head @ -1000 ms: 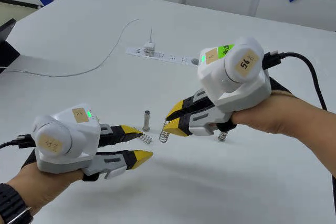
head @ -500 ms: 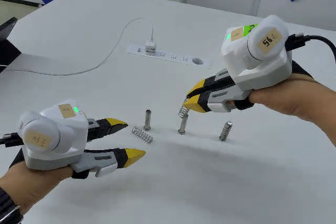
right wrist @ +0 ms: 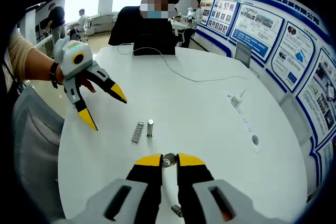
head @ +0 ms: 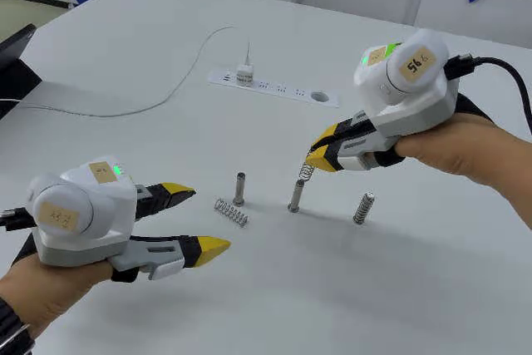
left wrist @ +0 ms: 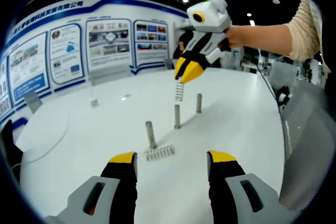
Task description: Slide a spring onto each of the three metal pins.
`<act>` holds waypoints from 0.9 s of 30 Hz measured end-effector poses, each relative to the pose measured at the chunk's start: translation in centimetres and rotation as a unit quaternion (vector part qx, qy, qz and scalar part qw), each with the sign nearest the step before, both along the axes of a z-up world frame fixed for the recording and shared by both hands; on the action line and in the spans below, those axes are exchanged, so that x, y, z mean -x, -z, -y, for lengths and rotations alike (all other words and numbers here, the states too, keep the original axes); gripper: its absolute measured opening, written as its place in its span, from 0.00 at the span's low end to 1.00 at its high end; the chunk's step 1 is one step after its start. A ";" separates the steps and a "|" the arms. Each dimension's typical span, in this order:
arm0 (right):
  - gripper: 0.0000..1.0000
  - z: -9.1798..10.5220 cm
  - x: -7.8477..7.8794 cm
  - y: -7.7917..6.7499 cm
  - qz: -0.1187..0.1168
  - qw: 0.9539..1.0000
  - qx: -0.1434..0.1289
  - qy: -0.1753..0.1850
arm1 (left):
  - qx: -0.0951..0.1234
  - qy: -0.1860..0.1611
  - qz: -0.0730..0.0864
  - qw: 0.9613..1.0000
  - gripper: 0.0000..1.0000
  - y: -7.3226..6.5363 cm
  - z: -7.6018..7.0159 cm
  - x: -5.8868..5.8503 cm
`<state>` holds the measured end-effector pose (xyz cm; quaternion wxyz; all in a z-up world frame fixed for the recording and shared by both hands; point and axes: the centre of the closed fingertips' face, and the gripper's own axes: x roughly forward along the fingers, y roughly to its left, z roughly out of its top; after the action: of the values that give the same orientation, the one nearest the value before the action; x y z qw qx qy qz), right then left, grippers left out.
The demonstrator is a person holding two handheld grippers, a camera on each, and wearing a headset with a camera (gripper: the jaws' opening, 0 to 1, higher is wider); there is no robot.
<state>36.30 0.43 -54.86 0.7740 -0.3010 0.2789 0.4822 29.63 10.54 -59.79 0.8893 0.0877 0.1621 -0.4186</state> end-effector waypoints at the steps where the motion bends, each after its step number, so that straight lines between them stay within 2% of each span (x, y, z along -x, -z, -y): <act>1: 0.11 0.0 0.0 0.1 0.000 1.000 0.000 0.000 | 0.000 -0.001 0.000 1.000 0.54 0.0 0.0 0.0; 16: 0.11 -0.3 -0.4 1.9 -0.018 1.000 0.010 0.002 | 0.001 -0.005 -0.005 1.000 0.54 0.5 -0.5 -0.2; 27: 0.11 -0.4 -0.4 4.2 -0.021 0.999 0.024 0.010 | 0.004 -0.006 -0.006 1.000 0.53 0.6 -0.6 -0.4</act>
<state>36.69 0.83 -59.07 0.7653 -0.3066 0.3093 0.4740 30.00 11.18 -60.43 0.8909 0.0810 0.1663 -0.4147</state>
